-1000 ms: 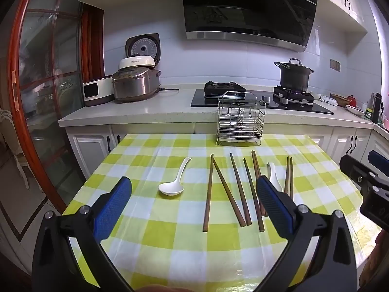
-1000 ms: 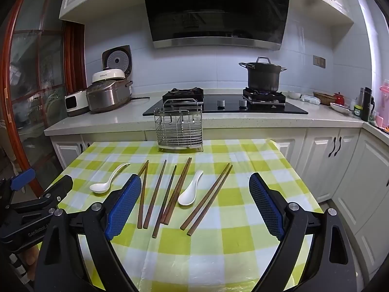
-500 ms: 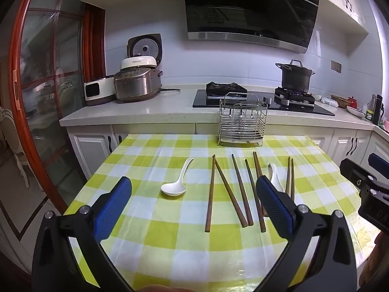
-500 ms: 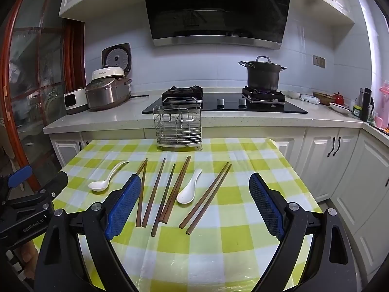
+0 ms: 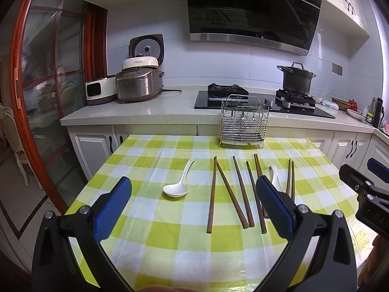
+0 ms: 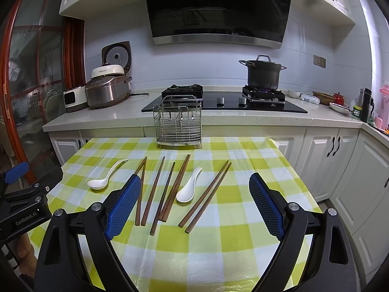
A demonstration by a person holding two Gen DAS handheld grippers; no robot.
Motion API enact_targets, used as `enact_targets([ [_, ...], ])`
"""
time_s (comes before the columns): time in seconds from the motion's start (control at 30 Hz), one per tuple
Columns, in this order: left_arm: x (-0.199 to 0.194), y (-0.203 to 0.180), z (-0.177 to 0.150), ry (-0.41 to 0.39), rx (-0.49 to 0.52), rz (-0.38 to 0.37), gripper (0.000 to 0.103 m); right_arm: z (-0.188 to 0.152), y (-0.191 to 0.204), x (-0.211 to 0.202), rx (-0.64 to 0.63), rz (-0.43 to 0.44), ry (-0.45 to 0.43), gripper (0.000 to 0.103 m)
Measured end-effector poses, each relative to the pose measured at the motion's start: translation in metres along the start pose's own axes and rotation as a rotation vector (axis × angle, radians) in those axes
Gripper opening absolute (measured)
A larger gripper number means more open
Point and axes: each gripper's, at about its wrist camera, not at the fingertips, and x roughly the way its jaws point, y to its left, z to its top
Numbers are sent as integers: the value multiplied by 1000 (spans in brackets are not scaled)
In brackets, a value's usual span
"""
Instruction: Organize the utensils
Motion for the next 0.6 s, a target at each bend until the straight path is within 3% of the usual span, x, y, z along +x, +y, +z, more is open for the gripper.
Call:
enact_targets([
  [0.6,0,9,4,0,-17,-3,99,-2,0,1,-2,3,7,85],
])
